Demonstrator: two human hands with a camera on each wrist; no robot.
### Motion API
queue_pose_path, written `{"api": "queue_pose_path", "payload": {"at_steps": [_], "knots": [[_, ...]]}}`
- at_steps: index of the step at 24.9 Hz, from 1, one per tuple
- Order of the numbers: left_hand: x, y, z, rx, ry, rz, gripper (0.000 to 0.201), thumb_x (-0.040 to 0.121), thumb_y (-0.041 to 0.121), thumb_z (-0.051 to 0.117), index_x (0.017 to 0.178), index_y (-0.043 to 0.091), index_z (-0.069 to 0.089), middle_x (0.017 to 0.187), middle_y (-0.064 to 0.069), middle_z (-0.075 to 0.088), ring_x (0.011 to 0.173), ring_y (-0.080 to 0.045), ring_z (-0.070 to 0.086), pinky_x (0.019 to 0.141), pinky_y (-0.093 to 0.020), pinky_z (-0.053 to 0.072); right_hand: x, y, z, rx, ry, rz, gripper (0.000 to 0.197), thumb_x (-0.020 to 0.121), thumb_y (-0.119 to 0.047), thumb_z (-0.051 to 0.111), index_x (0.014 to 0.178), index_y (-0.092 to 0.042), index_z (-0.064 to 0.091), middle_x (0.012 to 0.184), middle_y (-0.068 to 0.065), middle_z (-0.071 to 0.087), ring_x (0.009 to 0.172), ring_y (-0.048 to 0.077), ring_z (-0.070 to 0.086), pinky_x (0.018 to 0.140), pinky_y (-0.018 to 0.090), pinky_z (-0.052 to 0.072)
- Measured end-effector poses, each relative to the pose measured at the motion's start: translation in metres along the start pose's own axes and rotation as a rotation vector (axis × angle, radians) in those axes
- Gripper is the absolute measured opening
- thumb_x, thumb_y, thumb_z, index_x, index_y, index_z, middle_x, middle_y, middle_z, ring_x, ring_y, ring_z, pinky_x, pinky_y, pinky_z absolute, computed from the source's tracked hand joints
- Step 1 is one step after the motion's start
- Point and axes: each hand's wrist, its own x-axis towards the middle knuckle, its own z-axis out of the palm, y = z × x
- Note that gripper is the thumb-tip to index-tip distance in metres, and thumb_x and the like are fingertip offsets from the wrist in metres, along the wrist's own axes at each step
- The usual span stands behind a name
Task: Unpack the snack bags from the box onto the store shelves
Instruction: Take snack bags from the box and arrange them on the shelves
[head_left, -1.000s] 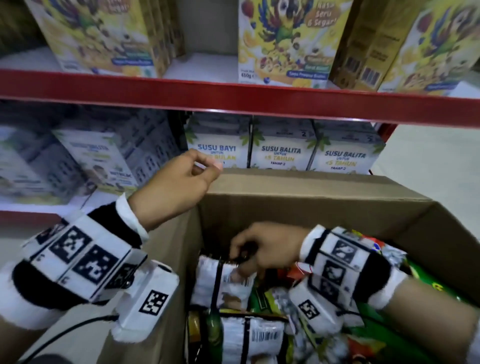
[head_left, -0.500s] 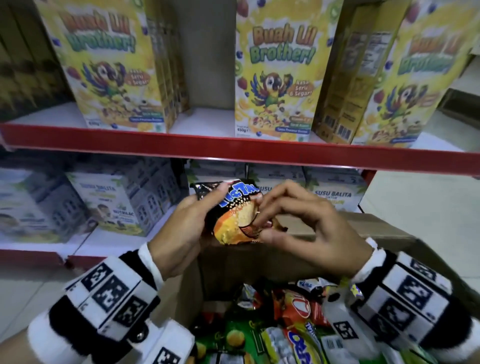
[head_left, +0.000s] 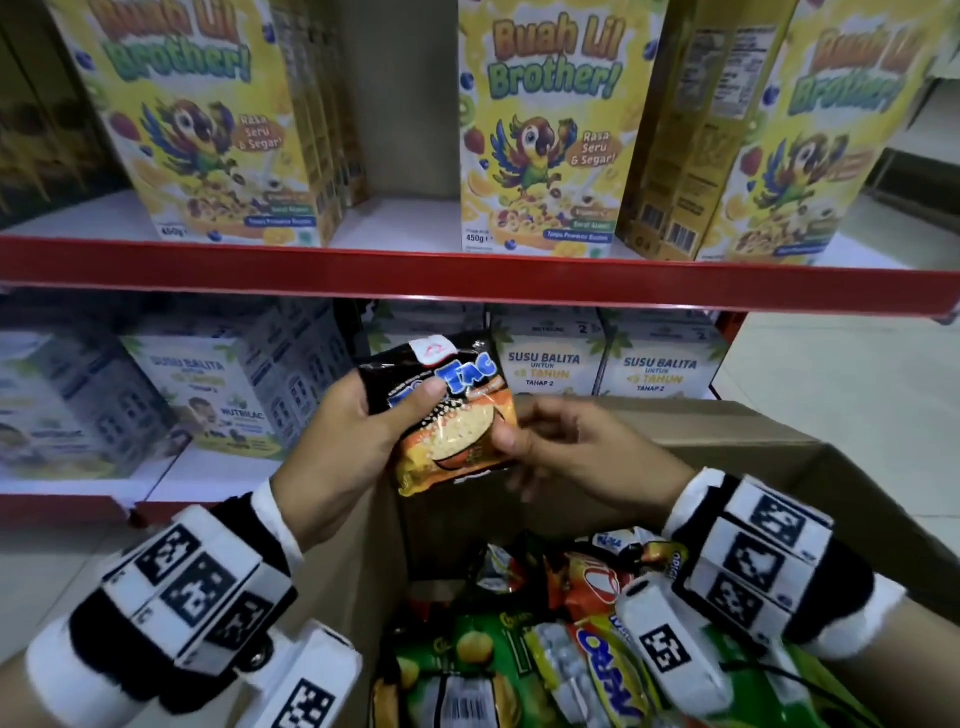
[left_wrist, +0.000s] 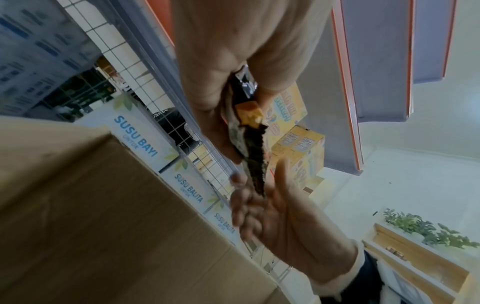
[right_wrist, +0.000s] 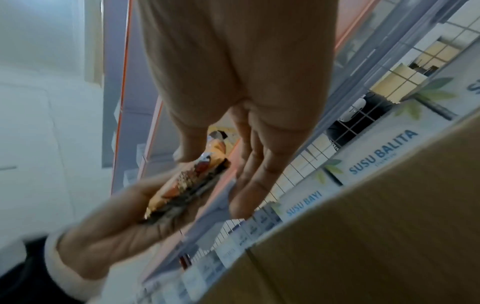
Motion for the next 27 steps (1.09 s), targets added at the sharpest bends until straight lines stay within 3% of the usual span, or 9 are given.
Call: {"api": "queue_pose_path", "payload": {"at_steps": [4, 6, 9, 14, 16, 19, 22, 25, 27], "knots": [[0.003, -0.009, -0.013, 0.037, 0.016, 0.035, 0.046, 0.073, 0.031, 0.067, 0.115, 0.013, 0.062, 0.106, -0.002, 0.074, 0.096, -0.019, 0.070, 0.074, -0.028, 0.057, -0.010, 0.040, 0.020, -0.682, -0.485, 0.176, 0.040, 0.085, -0.035, 0.068, 0.121, -0.018, 0.062, 0.116, 0.004, 0.067, 0.091, 0.009, 0.058, 0.081, 0.022, 0.043], [0.001, -0.013, -0.012, 0.022, 0.004, 0.026, 0.041, 0.073, 0.031, 0.066, 0.110, 0.015, 0.063, 0.103, -0.002, 0.074, 0.090, -0.015, 0.072, 0.066, -0.021, 0.056, -0.013, 0.051, 0.031, -0.781, -0.781, 0.188, 0.048, 0.087, -0.026, 0.068, 0.133, -0.025, 0.054, 0.132, 0.002, 0.058, 0.107, 0.015, 0.056, 0.084, 0.015, 0.038], [0.000, -0.017, -0.008, 0.033, -0.031, 0.032, 0.033, 0.077, 0.030, 0.063, 0.108, 0.018, 0.063, 0.102, 0.001, 0.075, 0.088, -0.012, 0.072, 0.065, -0.019, 0.055, -0.009, 0.058, 0.036, -0.806, -0.870, 0.130, 0.046, 0.087, -0.010, 0.065, 0.132, -0.019, 0.057, 0.127, 0.011, 0.062, 0.104, 0.026, 0.058, 0.074, 0.013, 0.038], [0.000, -0.012, -0.006, 0.049, 0.002, 0.064, 0.039, 0.079, 0.034, 0.060, 0.115, 0.021, 0.060, 0.110, 0.001, 0.072, 0.102, -0.018, 0.068, 0.081, -0.031, 0.055, -0.013, 0.057, 0.032, -0.669, -0.738, 0.030, 0.030, 0.084, -0.011, 0.070, 0.114, -0.009, 0.069, 0.104, 0.010, 0.070, 0.089, 0.016, 0.063, 0.077, 0.015, 0.043], [0.000, -0.010, -0.008, 0.019, 0.053, 0.092, 0.042, 0.079, 0.035, 0.059, 0.119, 0.022, 0.057, 0.115, -0.001, 0.070, 0.107, -0.020, 0.066, 0.091, -0.040, 0.052, -0.016, 0.045, 0.019, -0.600, -0.586, -0.010, 0.023, 0.081, -0.020, 0.074, 0.102, -0.011, 0.073, 0.096, -0.002, 0.065, 0.083, 0.002, 0.058, 0.079, 0.016, 0.044], [0.001, -0.009, -0.010, -0.020, 0.121, 0.081, 0.039, 0.081, 0.036, 0.057, 0.119, 0.026, 0.056, 0.117, 0.000, 0.069, 0.110, -0.020, 0.065, 0.098, -0.048, 0.048, -0.019, 0.011, -0.014, -0.416, -0.266, -0.057, 0.010, 0.079, -0.025, 0.072, 0.078, -0.016, 0.071, 0.095, 0.004, 0.066, 0.087, 0.008, 0.061, 0.085, 0.027, 0.048], [-0.001, -0.012, -0.006, -0.035, 0.088, 0.030, 0.046, 0.080, 0.039, 0.058, 0.124, 0.028, 0.054, 0.124, 0.002, 0.065, 0.117, -0.019, 0.060, 0.104, -0.050, 0.042, -0.024, -0.023, -0.038, -0.037, 0.057, -0.094, 0.017, 0.077, -0.029, 0.065, 0.070, -0.014, 0.061, 0.067, -0.003, 0.063, 0.062, 0.007, 0.058, 0.059, 0.018, 0.048], [-0.008, -0.014, 0.007, -0.122, -0.062, -0.090, 0.076, 0.071, 0.051, 0.072, 0.139, 0.031, 0.044, 0.140, 0.007, 0.053, 0.127, -0.014, 0.051, 0.108, -0.044, 0.039, -0.022, -0.033, -0.041, 0.070, 0.208, -0.118, 0.022, 0.075, -0.029, 0.066, 0.069, -0.011, 0.056, 0.061, -0.001, 0.061, 0.053, 0.007, 0.055, 0.048, 0.016, 0.045], [-0.014, -0.010, 0.020, -0.166, -0.201, -0.122, 0.062, 0.069, 0.046, 0.077, 0.126, 0.031, 0.058, 0.128, 0.003, 0.064, 0.113, -0.016, 0.063, 0.089, -0.034, 0.054, -0.021, -0.034, -0.033, 0.062, 0.255, -0.131, 0.022, 0.074, -0.030, 0.067, 0.068, -0.011, 0.056, 0.060, 0.000, 0.062, 0.051, 0.007, 0.055, 0.045, 0.016, 0.043]]}}
